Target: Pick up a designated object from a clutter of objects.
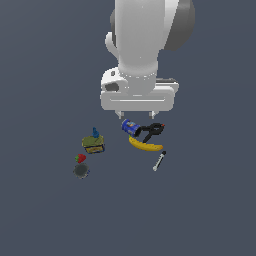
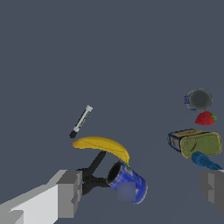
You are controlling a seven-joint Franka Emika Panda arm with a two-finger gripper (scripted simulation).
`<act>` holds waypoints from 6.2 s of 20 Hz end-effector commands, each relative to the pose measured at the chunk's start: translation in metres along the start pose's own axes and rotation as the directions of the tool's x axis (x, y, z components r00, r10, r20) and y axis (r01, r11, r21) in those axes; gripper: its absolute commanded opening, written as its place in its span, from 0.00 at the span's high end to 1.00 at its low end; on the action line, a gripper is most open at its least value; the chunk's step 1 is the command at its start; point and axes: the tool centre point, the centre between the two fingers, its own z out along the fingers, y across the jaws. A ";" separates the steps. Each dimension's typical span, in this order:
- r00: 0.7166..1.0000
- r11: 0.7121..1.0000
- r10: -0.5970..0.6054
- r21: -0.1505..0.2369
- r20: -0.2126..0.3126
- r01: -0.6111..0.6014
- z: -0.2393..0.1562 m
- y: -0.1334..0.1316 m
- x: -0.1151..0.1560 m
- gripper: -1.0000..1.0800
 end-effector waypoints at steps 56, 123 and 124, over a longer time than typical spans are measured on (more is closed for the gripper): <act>0.184 0.184 0.982 -0.001 -0.030 -0.983 0.204 0.203 -0.038 0.04; 0.180 0.180 0.983 -0.001 -0.032 -0.984 -0.021 -0.146 0.008 1.00; 0.180 0.180 0.983 -0.001 -0.032 -0.984 -0.026 -0.153 0.010 1.00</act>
